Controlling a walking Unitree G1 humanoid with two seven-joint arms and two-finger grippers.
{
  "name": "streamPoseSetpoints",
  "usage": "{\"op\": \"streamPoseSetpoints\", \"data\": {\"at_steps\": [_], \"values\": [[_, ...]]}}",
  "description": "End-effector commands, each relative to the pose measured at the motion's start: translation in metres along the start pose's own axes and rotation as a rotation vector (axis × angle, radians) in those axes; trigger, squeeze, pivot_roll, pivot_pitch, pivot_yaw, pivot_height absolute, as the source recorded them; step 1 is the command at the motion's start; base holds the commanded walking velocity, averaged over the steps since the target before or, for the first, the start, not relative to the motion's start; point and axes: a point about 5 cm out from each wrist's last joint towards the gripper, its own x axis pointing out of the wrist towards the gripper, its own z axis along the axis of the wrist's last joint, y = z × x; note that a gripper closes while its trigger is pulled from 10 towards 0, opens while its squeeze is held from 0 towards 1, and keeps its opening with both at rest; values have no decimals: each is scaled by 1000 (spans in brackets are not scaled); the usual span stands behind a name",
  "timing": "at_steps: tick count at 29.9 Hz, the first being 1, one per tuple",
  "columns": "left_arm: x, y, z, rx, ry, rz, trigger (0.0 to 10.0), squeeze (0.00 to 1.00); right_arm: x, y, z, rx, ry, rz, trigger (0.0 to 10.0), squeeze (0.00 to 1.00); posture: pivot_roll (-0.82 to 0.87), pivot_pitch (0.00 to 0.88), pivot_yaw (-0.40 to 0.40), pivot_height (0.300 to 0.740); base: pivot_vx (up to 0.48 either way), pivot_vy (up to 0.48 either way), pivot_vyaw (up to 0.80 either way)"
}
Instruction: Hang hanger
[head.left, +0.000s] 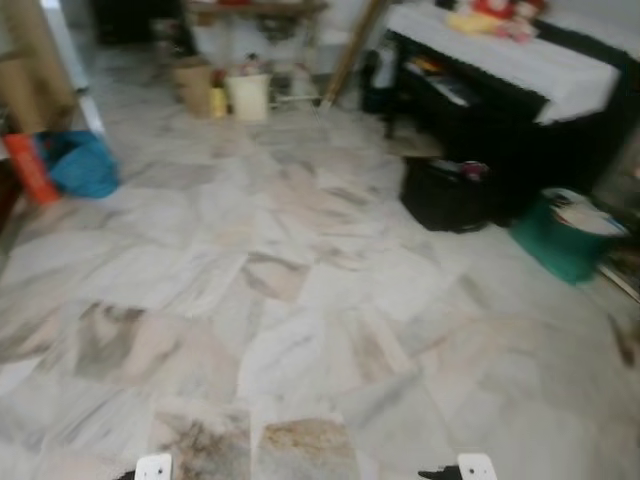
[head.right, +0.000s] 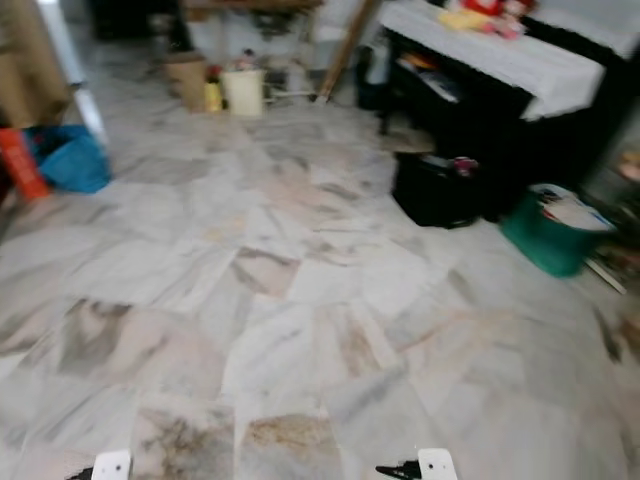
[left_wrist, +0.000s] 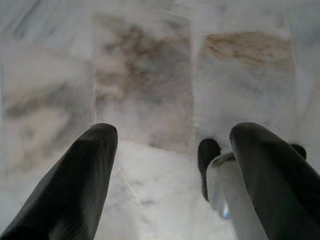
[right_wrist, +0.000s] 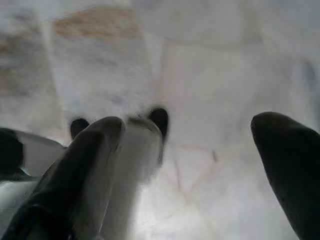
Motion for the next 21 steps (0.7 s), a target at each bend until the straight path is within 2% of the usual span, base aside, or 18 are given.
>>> {"op": "streamPoseSetpoints", "data": {"at_steps": [1,10,21], "values": [[-2,-2,-10,2,32,-7,10000,0,0,-1,5,10,-15,-1,10000,0,14,0,-9,740,0,0,-731],[1,-9,-1,6,30,-24,10000,0,-1,-8,5,17,-25,-27,10000,0,7,0,-7,740,0,0,-731],[3,-9,7,15,5,-26,10000,0,-1,-7,6,27,-33,-17,10000,0,17,0,-3,740,0,0,-731]]}}
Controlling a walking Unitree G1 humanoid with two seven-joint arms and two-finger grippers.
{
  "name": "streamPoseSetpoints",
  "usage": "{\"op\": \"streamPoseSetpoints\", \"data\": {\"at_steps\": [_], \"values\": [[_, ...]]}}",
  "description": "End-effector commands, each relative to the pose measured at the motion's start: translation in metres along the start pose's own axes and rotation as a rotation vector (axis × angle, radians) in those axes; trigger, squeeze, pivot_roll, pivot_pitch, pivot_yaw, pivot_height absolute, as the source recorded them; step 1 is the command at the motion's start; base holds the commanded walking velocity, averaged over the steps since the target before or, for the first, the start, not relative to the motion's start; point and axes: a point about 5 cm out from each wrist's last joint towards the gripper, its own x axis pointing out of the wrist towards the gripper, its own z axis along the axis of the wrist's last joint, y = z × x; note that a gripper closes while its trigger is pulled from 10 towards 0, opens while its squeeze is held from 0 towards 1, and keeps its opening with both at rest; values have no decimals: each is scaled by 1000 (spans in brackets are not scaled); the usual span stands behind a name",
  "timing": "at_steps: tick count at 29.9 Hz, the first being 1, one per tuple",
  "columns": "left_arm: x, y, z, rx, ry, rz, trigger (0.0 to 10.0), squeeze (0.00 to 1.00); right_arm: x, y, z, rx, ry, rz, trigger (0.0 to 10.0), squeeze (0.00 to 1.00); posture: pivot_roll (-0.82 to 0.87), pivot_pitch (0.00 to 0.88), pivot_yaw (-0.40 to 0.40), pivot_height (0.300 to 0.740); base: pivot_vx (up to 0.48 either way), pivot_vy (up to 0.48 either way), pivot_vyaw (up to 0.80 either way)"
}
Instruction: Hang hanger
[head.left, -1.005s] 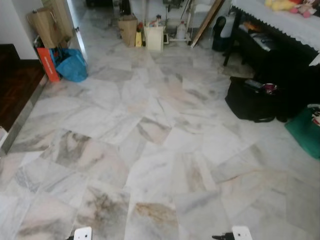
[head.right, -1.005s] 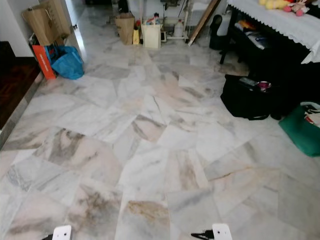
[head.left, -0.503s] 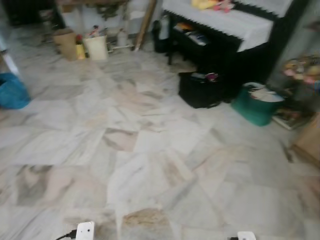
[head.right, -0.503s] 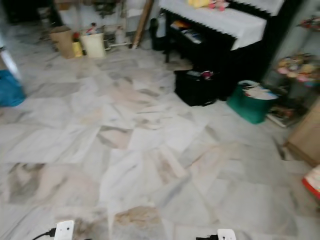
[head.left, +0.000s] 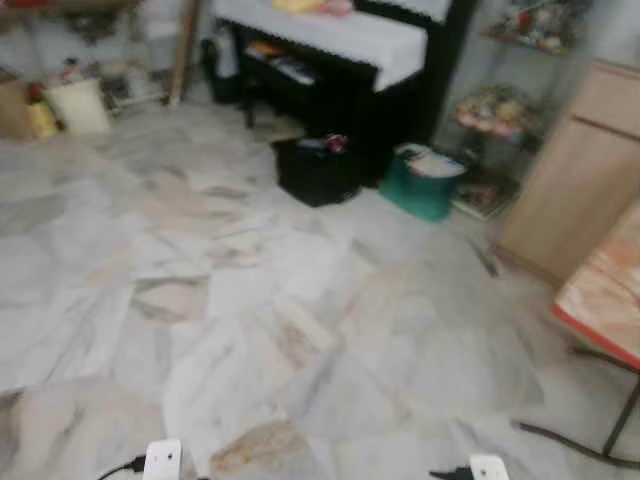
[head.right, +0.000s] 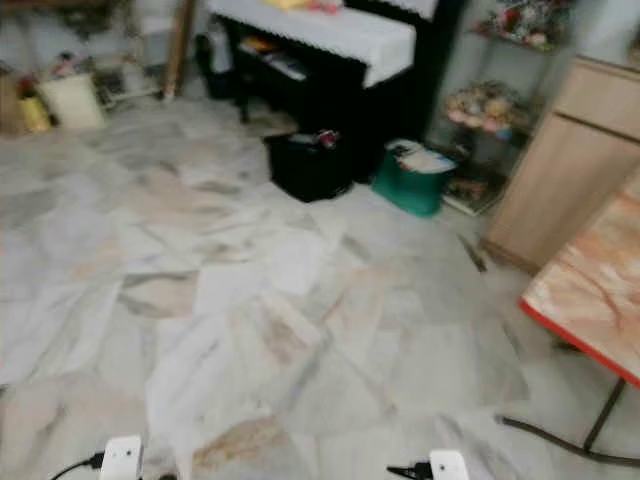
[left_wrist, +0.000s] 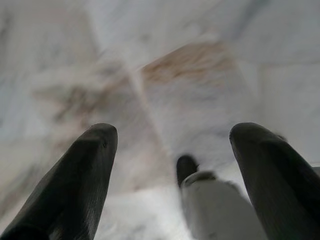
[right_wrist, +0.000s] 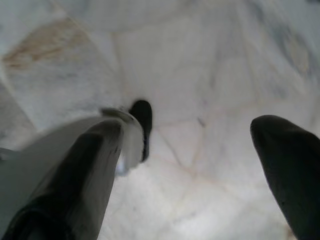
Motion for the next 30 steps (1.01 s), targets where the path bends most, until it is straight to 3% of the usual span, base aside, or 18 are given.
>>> {"op": "streamPoseSetpoints", "data": {"at_steps": [1,10,21,30], "values": [[-2,6,-6,17,23,10,10000,0,1,4,6,19,-26,10,10000,0,17,0,-3,740,0,0,-731],[-6,15,-16,21,39,22,10000,0,1,4,5,20,-27,9,10000,0,25,0,-8,740,0,0,-731],[-5,10,-16,68,46,-3,10000,0,1,5,4,38,-47,-22,10000,0,14,0,10,740,0,0,-731],[-9,24,-25,67,60,10,10000,0,1,5,5,31,-47,-9,10000,0,9,0,4,740,0,0,-732]]}}
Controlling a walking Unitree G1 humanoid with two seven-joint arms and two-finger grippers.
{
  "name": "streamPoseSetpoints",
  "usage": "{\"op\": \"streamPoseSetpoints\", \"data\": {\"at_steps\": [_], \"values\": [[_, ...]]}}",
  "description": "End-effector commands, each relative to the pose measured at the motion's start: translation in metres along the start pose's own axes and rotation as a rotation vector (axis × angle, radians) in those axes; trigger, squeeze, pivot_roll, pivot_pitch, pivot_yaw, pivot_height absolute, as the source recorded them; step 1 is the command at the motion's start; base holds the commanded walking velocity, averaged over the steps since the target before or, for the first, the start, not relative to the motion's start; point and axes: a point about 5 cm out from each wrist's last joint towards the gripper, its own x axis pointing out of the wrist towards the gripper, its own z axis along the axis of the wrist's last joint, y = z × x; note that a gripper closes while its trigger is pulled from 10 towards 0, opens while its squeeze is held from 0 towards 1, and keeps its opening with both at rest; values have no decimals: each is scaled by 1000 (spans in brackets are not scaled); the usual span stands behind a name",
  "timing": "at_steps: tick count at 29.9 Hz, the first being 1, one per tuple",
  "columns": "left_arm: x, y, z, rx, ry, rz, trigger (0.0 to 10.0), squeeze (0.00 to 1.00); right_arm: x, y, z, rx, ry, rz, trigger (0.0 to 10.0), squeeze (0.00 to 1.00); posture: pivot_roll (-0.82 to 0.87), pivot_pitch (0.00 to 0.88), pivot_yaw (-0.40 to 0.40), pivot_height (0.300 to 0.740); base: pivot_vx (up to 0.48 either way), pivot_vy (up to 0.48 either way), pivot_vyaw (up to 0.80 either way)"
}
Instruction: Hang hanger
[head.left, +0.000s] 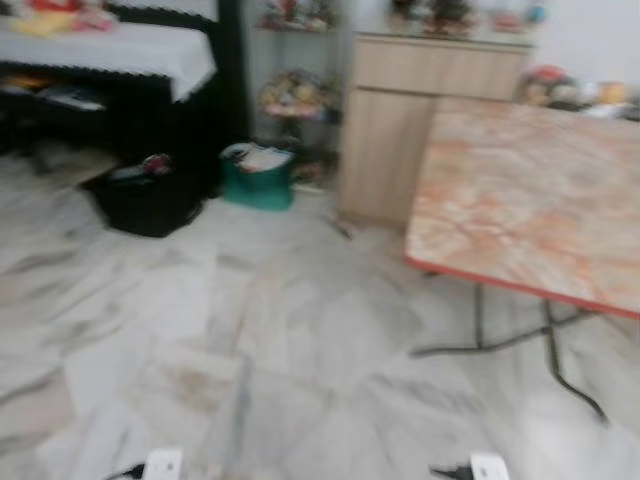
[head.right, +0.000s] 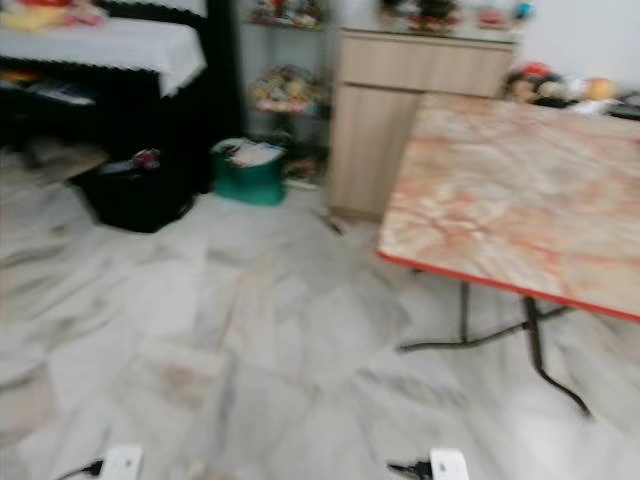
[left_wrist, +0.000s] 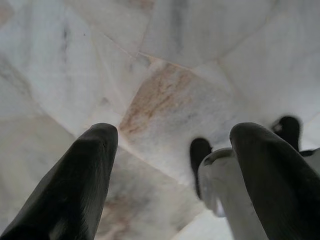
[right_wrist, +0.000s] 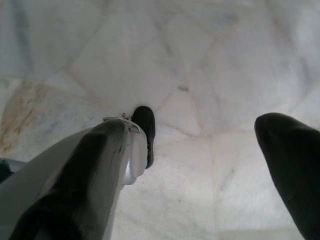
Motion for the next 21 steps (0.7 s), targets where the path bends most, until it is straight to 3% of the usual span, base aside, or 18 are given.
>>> {"op": "streamPoseSetpoints", "data": {"at_steps": [1,6,13,21], "values": [[-1,-3,-4,-13,6,-16,10000,0,-1,-4,1,-3,-3,-9,10000,0,0,0,4,740,0,0,-731],[-4,5,-14,-5,31,-4,10000,0,-1,-3,0,14,-2,4,10000,0,-13,0,13,740,0,0,-724],[-11,19,-30,35,54,2,10000,0,0,1,3,16,-22,32,10000,0,-19,0,25,740,0,0,0],[-8,12,-25,50,49,-9,10000,0,0,1,4,19,-21,32,10000,0,-16,0,22,740,0,-406,0]]}}
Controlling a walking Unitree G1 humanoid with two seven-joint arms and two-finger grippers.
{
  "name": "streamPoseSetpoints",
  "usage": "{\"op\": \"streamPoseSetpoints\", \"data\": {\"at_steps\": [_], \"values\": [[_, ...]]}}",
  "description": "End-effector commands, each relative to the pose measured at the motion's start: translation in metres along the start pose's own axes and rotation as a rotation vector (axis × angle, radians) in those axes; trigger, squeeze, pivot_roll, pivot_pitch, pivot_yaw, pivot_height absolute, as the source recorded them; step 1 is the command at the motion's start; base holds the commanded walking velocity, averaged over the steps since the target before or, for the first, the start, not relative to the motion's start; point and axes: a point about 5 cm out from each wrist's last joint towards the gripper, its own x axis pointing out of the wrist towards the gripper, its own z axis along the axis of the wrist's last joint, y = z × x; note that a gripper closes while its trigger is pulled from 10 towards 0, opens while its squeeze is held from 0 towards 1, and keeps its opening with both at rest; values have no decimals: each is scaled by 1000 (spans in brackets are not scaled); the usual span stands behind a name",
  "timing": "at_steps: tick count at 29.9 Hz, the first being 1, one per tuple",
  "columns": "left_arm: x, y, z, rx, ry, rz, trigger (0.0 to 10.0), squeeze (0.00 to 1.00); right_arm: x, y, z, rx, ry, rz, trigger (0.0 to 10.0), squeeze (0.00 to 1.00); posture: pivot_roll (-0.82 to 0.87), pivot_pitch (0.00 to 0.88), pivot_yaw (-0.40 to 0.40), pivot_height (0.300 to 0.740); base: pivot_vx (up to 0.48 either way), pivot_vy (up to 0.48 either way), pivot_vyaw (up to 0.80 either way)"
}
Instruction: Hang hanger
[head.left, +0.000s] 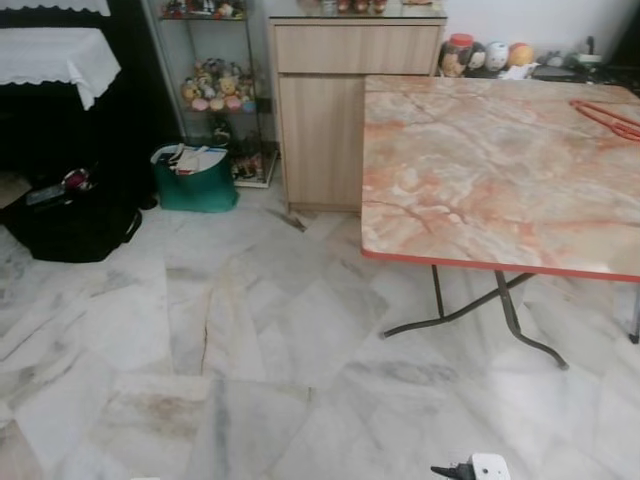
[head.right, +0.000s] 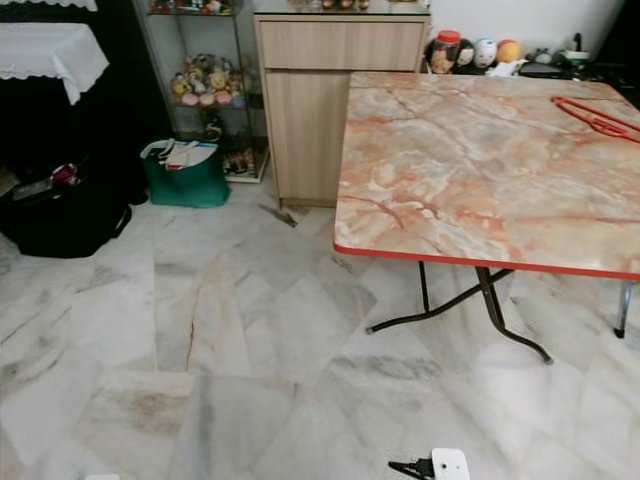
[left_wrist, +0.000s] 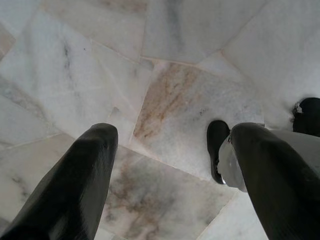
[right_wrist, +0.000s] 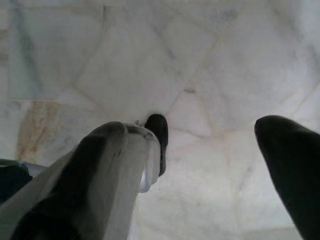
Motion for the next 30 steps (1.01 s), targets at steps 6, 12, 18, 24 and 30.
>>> {"op": "streamPoseSetpoints", "data": {"at_steps": [6,12,18,24,30], "values": [[-2,-9,-12,6,27,-19,10000,0,-1,-4,-1,11,1,-14,10000,0,-15,0,21,740,0,-480,0],[4,-11,6,10,15,-19,10000,0,-1,-4,-2,12,1,-14,10000,0,-17,0,20,740,0,-480,0],[5,-15,11,24,10,-30,10000,0,-2,-4,-4,-1,10,-12,10000,0,-10,0,21,740,0,-480,0],[4,-14,7,35,15,-34,10000,0,-2,-4,-5,14,5,-14,10000,0,-17,0,26,740,0,-480,0],[4,-15,6,40,17,-38,10000,0,-2,-4,-6,16,4,-15,10000,0,-14,0,25,740,0,-480,0]]}}
